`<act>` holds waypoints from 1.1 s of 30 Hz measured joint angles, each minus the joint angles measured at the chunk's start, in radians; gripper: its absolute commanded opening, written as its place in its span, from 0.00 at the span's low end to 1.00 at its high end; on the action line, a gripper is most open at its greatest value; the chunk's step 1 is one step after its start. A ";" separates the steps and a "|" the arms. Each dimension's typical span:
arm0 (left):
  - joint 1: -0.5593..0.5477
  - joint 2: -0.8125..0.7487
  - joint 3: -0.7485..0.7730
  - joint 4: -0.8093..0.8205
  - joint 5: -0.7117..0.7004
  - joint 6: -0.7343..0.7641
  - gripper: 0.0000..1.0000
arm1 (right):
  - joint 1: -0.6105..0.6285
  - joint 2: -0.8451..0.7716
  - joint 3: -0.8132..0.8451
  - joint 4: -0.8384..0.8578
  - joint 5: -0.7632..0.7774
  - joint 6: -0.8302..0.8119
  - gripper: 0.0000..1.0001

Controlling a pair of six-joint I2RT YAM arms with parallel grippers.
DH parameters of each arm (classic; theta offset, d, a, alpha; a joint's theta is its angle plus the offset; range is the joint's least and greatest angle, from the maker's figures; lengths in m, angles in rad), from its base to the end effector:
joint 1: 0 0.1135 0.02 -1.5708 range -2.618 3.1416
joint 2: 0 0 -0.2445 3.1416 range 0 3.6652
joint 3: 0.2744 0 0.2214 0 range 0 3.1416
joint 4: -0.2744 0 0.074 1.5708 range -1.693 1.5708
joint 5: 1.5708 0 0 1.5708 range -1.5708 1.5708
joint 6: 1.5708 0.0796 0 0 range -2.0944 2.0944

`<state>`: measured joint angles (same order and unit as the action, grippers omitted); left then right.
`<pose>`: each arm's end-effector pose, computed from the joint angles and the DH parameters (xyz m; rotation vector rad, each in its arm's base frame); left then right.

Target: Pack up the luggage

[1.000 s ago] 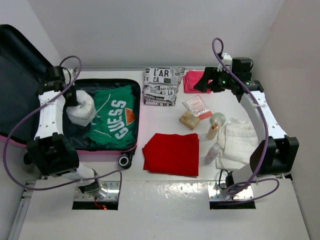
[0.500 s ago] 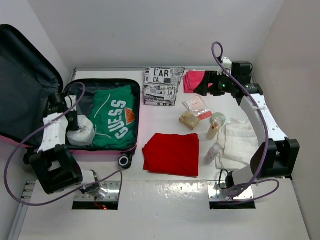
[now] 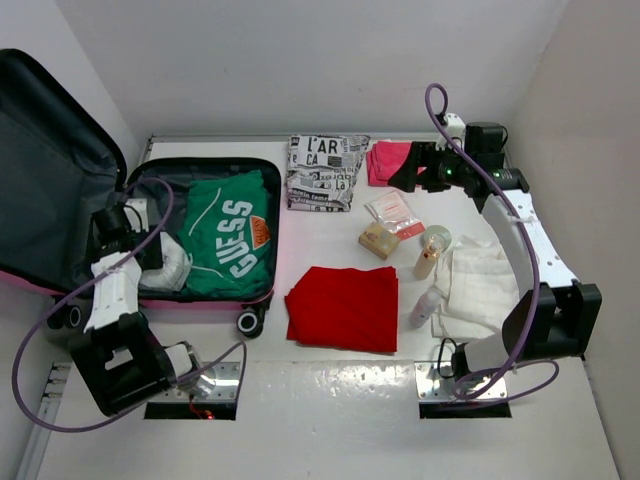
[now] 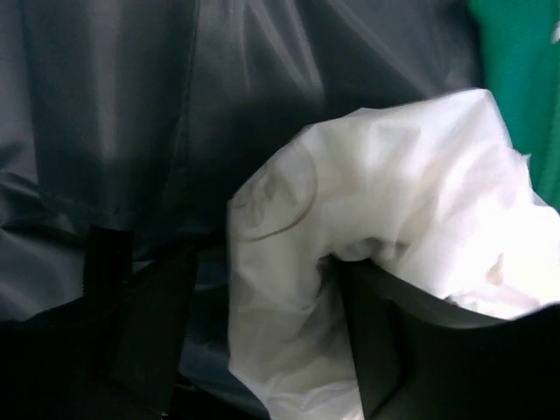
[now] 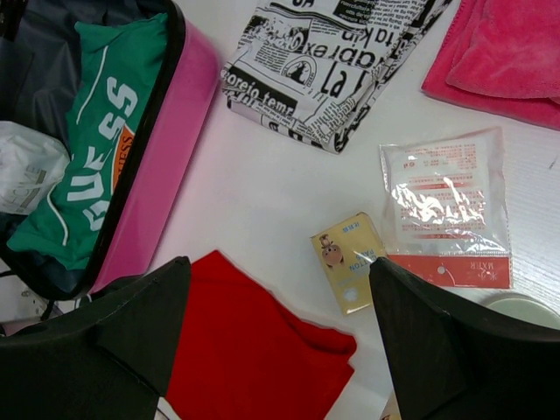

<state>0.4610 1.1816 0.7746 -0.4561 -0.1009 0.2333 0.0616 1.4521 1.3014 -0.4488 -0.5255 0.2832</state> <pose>0.2170 0.1167 0.1940 -0.3271 2.4541 0.4286 0.3256 0.0601 0.3030 -0.0658 2.1764 0.7664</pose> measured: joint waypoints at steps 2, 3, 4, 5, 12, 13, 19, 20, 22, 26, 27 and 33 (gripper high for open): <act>0.006 -0.009 0.018 -0.016 0.035 -0.002 0.72 | 0.000 0.000 0.000 -0.001 0.000 0.000 0.82; 0.007 -0.013 0.036 -0.031 0.058 -0.002 0.72 | 0.000 0.000 0.000 -0.001 0.000 0.000 0.82; 0.007 -0.015 0.065 -0.053 0.086 0.000 0.72 | 0.000 0.000 0.000 -0.001 0.000 0.000 0.82; 0.007 -0.018 0.099 -0.071 0.113 0.002 0.72 | 0.000 0.000 0.000 -0.001 0.000 -0.001 0.82; 0.002 -0.098 0.396 -0.139 0.292 0.037 0.75 | 0.000 0.000 0.000 -0.001 -0.003 -0.005 0.82; -0.002 -0.114 0.422 -0.144 0.304 0.044 0.75 | 0.000 0.000 0.000 -0.001 -0.003 -0.007 0.82; -0.114 -0.146 0.536 -0.172 0.382 0.043 0.75 | 0.000 0.000 0.000 0.001 -0.005 -0.007 0.82; -0.151 -0.127 0.554 -0.180 0.395 0.038 0.74 | 0.000 0.000 0.000 0.001 -0.004 -0.006 0.82; -0.262 -0.067 0.606 -0.191 0.398 0.021 0.74 | -0.002 0.000 0.000 0.000 -0.003 -0.006 0.82; -0.545 0.126 0.717 -0.188 0.362 0.043 0.78 | -0.024 -0.009 0.000 -0.004 -0.003 -0.006 0.82; -0.616 0.185 0.743 -0.189 0.350 0.068 0.82 | -0.043 -0.014 0.000 -0.010 -0.004 -0.006 0.82; -0.874 0.494 0.900 -0.278 0.364 0.325 0.88 | -0.155 -0.047 0.000 -0.069 -0.002 -0.020 0.82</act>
<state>-0.4133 1.6756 1.6745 -0.7345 0.2634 0.5579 -0.0933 1.4052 1.3018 -0.5179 -0.5278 0.2630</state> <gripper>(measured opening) 0.878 0.820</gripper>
